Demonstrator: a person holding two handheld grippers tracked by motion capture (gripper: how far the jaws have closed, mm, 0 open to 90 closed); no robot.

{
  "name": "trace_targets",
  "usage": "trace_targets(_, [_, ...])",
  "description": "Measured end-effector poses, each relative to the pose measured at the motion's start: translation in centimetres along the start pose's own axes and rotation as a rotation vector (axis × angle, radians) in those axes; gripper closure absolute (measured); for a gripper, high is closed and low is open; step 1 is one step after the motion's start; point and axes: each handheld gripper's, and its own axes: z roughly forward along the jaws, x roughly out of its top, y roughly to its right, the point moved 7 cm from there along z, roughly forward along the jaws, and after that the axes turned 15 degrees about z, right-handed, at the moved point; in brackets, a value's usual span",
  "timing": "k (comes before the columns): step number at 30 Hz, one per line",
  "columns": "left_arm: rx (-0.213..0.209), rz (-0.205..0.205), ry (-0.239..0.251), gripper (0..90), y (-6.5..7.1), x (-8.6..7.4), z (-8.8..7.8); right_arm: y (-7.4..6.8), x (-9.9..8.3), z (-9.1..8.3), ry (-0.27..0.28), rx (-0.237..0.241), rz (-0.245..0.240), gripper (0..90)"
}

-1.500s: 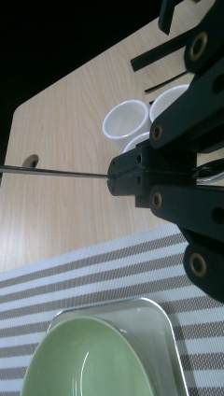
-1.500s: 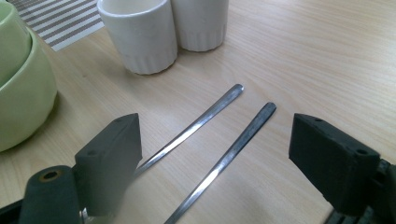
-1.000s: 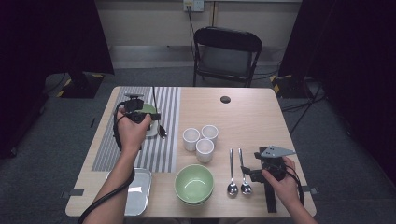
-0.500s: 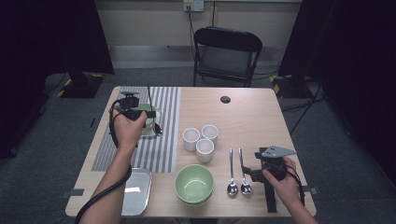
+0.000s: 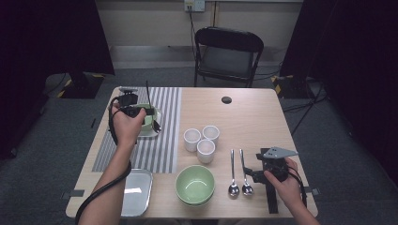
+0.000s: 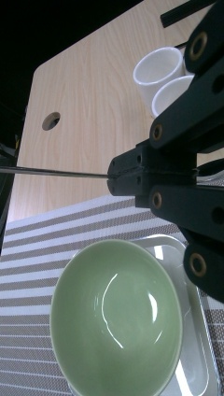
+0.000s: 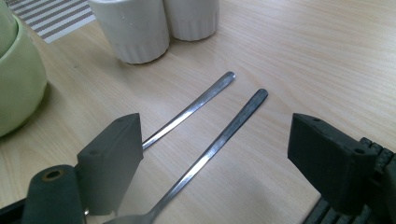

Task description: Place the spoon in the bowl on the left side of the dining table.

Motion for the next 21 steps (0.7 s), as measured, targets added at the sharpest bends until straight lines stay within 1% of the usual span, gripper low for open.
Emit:
trace_targets(10, [0.01, 0.001, -0.005, 90.0, -0.9, 0.3, 0.0, -0.1, -0.2, 0.2, -0.008, 0.005, -0.006, 17.5])
trace_targets(11, [0.018, -0.001, -0.005, 90.0, -1.0, 0.4, 0.0, -0.1, -0.2, 0.2, -0.008, 0.006, -0.005, 17.5])
trace_targets(13, [0.011, -0.004, 0.0, 90.0, -1.1, 0.5, 0.0, -0.1, -0.2, 0.2, -0.008, 0.006, -0.003, 17.5])
trace_targets(14, [0.016, -0.001, -0.001, 90.0, -1.2, 0.5, 0.1, -0.1, -0.2, 0.2, -0.008, 0.007, -0.002, 17.5])
trace_targets(16, [0.012, -0.007, 0.003, 90.0, -1.3, 0.6, 0.1, -0.1, -0.2, 0.3, -0.01, 0.004, -0.003, 17.5])
trace_targets(19, [0.018, -0.014, -0.003, 90.0, -1.5, 0.7, 0.2, -0.1, -0.2, 0.3, -0.011, 0.005, 0.0, 17.6])
trace_targets(20, [0.018, -0.002, -0.007, 90.0, -1.6, 0.7, 0.2, -0.1, -0.2, 0.3, -0.011, 0.007, 0.001, 17.6])
trace_targets(21, [0.024, 0.001, -0.01, 90.0, -1.7, 0.7, 0.3, 0.0, -0.2, 0.3, -0.013, 0.008, 0.003, 17.6])
